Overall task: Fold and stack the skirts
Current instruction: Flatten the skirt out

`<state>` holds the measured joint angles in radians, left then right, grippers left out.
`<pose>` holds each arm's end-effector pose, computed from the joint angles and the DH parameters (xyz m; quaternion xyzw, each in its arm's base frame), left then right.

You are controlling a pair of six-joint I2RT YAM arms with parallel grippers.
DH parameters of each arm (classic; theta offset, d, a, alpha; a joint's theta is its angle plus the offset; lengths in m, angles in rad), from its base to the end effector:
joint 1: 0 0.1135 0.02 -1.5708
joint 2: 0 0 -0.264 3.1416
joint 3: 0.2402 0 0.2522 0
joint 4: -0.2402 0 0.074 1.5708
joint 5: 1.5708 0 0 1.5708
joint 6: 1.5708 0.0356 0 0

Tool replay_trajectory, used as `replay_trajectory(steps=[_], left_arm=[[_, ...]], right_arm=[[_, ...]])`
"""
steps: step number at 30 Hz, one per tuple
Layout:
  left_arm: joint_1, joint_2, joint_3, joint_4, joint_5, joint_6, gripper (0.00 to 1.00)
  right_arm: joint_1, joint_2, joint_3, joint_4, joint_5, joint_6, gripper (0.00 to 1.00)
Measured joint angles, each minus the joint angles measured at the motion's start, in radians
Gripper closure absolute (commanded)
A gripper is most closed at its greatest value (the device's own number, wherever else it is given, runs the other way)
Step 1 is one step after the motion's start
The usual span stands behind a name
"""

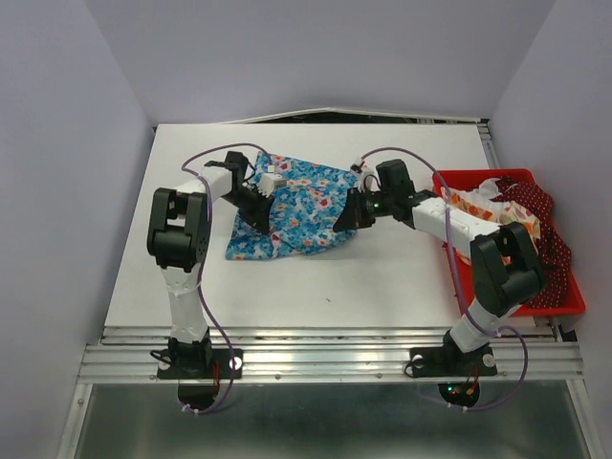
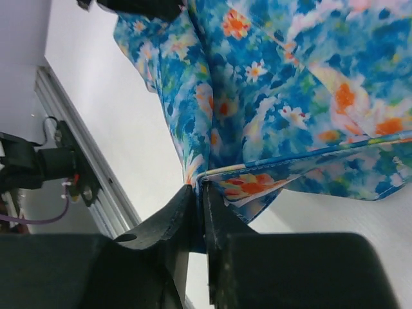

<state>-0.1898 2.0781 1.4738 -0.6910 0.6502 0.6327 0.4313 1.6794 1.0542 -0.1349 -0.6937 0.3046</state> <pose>0.4003 -0.0988 0.1560 0.4154 0.8428 -0.2801 0.1964 0.3137 0.1694 0.2114 -0.1885 0.8540 0.4249 0.2337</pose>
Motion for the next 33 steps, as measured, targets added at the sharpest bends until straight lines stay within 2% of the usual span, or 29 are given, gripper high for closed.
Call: replay_trajectory(steps=[2,6,14,22,25,27,29,30,31,32,33], left_arm=[[0.002,-0.001,-0.002,0.003,0.004,-0.006,0.83],[0.002,-0.001,-0.002,0.006,0.005,-0.016,0.83],[0.002,-0.019,-0.029,0.036,-0.004,-0.026,0.84],[0.000,-0.105,-0.127,0.088,-0.063,-0.005,0.86],[-0.011,-0.200,-0.204,0.089,-0.080,0.022,0.86],[-0.031,-0.301,-0.248,0.074,-0.087,0.054,0.83],[-0.060,-0.398,-0.279,0.061,-0.095,0.086,0.78],[-0.075,-0.443,-0.292,0.052,-0.099,0.105,0.68],[-0.105,-0.514,-0.313,0.034,-0.101,0.137,0.62],[-0.130,-0.568,-0.335,0.019,-0.103,0.167,0.57],[-0.166,-0.627,-0.359,-0.011,-0.103,0.205,0.46]], right_arm=[[-0.021,-0.003,0.052,-0.048,-0.019,0.019,0.99],[-0.097,0.043,0.145,-0.085,-0.027,0.068,0.99],[-0.143,0.400,0.280,-0.154,0.058,0.113,0.99],[-0.137,0.338,0.297,-0.305,0.061,0.027,0.95],[-0.136,0.266,0.288,-0.373,0.065,-0.027,0.87],[-0.133,0.216,0.288,-0.412,0.072,-0.063,0.73],[-0.134,0.171,0.290,-0.457,0.089,-0.100,0.52],[-0.134,0.161,0.294,-0.478,0.094,-0.116,0.44],[-0.134,0.154,0.303,-0.503,0.098,-0.136,0.33],[-0.135,0.154,0.312,-0.520,0.101,-0.151,0.30],[-0.135,0.156,0.326,-0.545,0.105,-0.165,0.28]])
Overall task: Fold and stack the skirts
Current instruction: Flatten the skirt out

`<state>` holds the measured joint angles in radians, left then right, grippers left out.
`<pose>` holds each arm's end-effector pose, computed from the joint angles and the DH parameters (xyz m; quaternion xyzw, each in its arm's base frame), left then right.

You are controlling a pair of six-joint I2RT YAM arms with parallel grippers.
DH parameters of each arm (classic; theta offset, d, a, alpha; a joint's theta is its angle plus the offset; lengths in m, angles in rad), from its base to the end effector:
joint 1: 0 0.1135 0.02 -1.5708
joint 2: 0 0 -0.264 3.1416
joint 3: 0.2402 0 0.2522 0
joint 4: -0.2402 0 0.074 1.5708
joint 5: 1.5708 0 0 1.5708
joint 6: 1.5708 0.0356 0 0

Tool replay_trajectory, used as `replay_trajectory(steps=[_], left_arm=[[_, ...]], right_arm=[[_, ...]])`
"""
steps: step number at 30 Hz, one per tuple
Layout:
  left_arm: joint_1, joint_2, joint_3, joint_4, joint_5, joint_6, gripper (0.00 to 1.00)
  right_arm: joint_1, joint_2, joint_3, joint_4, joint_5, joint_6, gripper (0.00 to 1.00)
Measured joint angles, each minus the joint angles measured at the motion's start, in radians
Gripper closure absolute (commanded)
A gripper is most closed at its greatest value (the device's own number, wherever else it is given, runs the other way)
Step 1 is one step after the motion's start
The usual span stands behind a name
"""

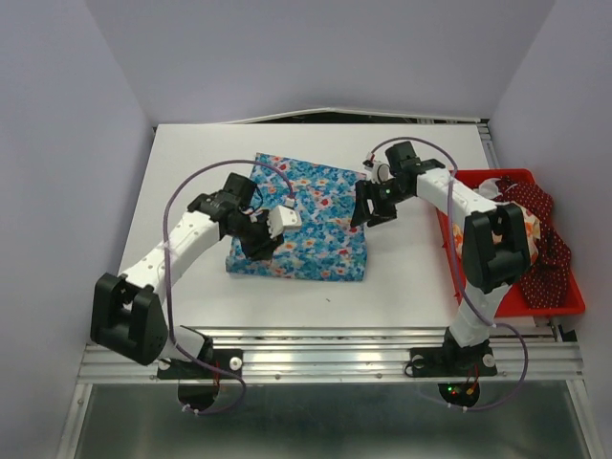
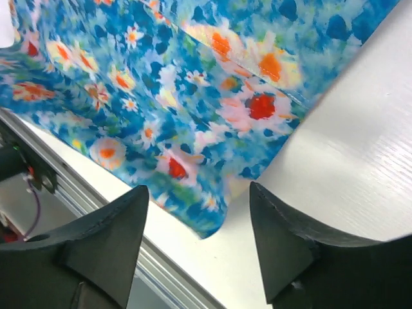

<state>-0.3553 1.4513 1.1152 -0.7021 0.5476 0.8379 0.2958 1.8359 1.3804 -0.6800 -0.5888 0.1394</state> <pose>0.2679 -0.1192 0.2615 0.5807 0.7284 -0.1928 0.3084 0.3570 0.1295 0.2205 -0.1355 0.9267 0.3212 0.1406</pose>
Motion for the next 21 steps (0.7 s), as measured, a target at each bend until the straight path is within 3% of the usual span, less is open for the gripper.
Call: replay_trajectory(steps=[3,8,11,15,21], left_arm=[[-0.109,-0.116,-0.089,-0.076,-0.009,0.085,0.38],[-0.190,-0.158,-0.180,-0.203,-0.027,0.150,0.38],[-0.176,-0.159,-0.175,-0.200,-0.037,0.135,0.40],[-0.107,-0.140,-0.119,-0.158,-0.015,0.055,0.50],[-0.007,0.001,-0.036,0.045,-0.058,-0.158,0.48]], right_arm=[[0.000,0.029,0.074,-0.104,0.024,-0.079,0.27],[0.000,0.050,0.156,-0.169,0.073,-0.155,0.31],[0.000,0.053,0.184,-0.170,0.068,-0.171,0.37],[0.013,0.105,0.245,-0.153,0.057,-0.180,0.43],[0.060,0.247,0.323,-0.101,0.058,-0.192,0.52]])
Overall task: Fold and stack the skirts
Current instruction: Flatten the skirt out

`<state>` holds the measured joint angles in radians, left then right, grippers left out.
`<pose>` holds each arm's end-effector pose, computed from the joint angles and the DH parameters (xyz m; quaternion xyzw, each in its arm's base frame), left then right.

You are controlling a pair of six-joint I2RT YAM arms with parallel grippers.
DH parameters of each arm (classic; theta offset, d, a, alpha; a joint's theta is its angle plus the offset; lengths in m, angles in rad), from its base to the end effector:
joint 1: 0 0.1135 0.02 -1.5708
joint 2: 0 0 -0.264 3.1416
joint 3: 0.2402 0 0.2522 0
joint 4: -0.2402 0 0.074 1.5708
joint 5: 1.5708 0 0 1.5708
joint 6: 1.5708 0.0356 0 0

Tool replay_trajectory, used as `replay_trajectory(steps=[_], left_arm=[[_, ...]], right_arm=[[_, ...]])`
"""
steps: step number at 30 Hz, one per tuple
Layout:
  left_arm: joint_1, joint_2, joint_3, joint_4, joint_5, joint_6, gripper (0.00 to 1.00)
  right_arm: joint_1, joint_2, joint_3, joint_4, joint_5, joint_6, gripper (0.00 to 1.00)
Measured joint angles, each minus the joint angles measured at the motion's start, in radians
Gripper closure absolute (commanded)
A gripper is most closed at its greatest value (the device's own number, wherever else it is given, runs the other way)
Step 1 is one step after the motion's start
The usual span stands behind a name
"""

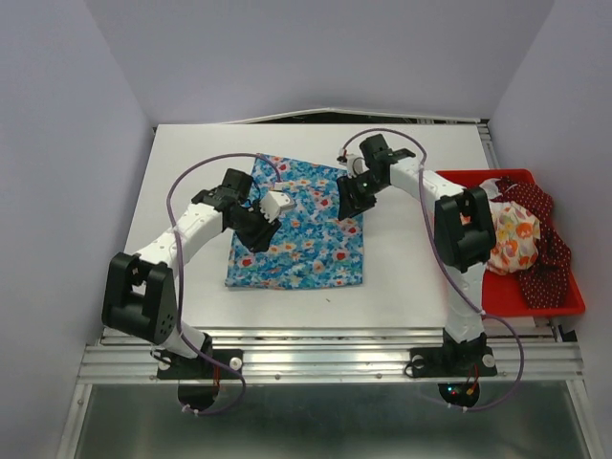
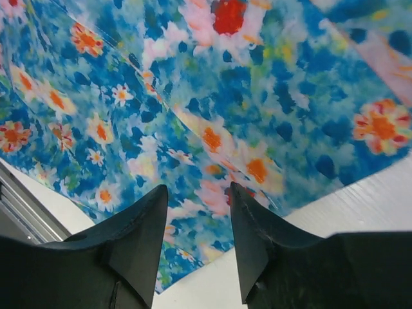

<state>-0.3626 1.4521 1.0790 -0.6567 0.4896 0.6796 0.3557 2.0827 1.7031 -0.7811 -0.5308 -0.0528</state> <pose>0.2680 -0.1196 0.2519 0.5216 0.7786 -0.1897 0.2929 0.4069 0.1704 0.2126 -0.2439 0.9143 0.2835 0.1555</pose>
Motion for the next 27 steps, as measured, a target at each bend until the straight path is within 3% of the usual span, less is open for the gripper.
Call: replay_trajectory(steps=[6,10,17,27], left_arm=[[0.071,0.055,-0.061,0.175,-0.168,-0.172,0.48],[0.138,0.075,-0.047,0.243,-0.219,-0.249,0.51],[0.229,0.211,0.033,0.305,-0.235,-0.345,0.55],[0.268,0.346,0.106,0.351,-0.204,-0.404,0.63]], right_arm=[[0.030,-0.006,-0.098,0.042,0.008,0.003,0.53],[0.037,-0.137,-0.256,0.053,0.026,0.008,0.53],[0.051,-0.367,-0.367,0.044,-0.015,0.008,0.59],[0.092,-0.314,-0.578,0.051,-0.044,0.008,0.60]])
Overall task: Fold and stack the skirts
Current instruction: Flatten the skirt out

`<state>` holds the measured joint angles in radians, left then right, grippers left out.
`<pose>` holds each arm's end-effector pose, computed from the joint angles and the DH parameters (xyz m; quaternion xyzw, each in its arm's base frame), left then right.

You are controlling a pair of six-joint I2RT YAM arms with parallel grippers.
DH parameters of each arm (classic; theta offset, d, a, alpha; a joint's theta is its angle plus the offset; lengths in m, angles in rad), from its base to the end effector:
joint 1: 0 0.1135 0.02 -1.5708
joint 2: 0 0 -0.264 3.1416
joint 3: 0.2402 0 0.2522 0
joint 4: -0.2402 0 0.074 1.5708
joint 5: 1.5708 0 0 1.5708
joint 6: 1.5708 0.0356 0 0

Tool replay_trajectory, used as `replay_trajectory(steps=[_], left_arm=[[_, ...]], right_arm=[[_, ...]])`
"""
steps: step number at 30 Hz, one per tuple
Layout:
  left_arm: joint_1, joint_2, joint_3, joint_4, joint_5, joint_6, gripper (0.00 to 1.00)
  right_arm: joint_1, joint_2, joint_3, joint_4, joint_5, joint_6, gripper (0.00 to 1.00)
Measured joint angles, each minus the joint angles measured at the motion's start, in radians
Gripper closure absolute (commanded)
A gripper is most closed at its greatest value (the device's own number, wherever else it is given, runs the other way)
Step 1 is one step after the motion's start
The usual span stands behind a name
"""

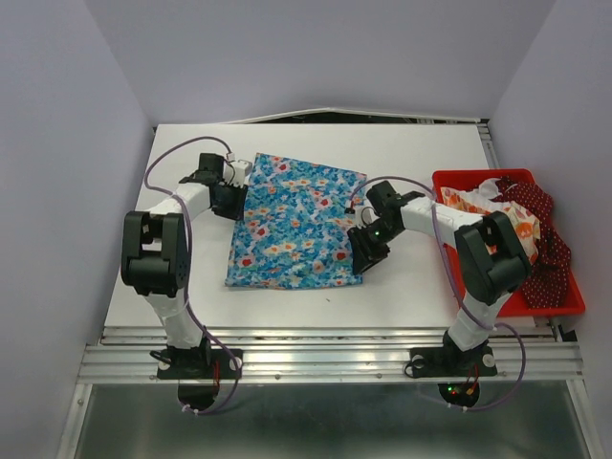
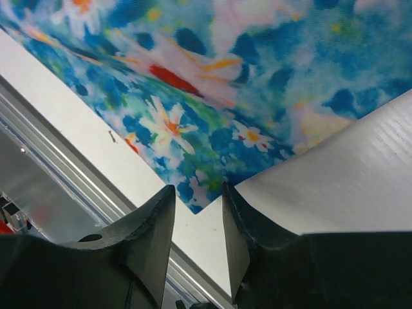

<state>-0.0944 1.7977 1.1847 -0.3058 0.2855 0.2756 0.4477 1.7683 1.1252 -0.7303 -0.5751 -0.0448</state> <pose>0.3773 -0.0458 0.1929 0.2173 0.9133 -0.1055 0.3279 0.2838 0.1578 0.1716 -0.2597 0.9187 0.2954 0.0361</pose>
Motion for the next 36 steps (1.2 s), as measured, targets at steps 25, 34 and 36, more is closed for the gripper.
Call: replay_trajectory(steps=[25,34,36], left_arm=[[-0.002,0.093,0.024,0.093,0.010,-0.024,0.78],[-0.009,0.092,0.024,0.097,0.007,-0.024,1.00],[-0.009,0.090,0.024,0.096,-0.001,-0.024,1.00]], right_arm=[[-0.001,0.056,-0.015,0.033,0.016,0.000,0.60],[-0.001,0.058,-0.016,0.034,0.014,0.000,0.61],[-0.001,0.058,-0.017,0.035,0.015,0.000,0.61]])
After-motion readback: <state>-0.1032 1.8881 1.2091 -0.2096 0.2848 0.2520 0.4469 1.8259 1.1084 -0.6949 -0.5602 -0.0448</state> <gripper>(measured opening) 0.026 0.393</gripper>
